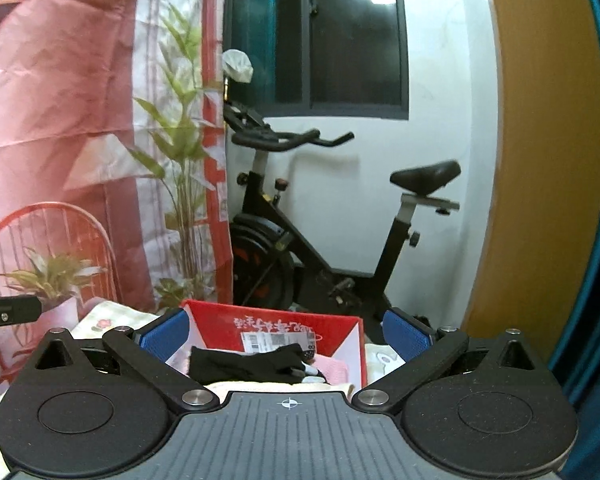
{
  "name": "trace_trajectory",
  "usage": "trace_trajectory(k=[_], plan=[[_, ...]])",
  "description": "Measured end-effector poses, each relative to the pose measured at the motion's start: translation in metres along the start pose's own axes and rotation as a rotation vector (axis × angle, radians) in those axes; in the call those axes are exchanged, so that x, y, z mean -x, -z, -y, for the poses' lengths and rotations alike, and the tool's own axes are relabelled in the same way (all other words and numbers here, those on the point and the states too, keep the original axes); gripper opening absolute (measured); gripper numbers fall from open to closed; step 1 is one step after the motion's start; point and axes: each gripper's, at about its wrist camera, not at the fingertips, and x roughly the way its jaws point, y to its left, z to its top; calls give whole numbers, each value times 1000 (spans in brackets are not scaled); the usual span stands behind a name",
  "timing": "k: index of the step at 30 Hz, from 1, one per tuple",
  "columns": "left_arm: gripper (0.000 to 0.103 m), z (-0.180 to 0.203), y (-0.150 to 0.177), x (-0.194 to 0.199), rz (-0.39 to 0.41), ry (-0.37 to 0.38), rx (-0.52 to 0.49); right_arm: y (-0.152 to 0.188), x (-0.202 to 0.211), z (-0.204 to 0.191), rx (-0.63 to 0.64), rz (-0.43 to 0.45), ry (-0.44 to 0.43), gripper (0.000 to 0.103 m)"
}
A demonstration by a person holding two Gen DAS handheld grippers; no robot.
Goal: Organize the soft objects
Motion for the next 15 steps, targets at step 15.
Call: trace_trajectory(k=[15], plan=[[103,-11,-13,116,99,-65,46,-25,126,-24,-36,158,2,103]])
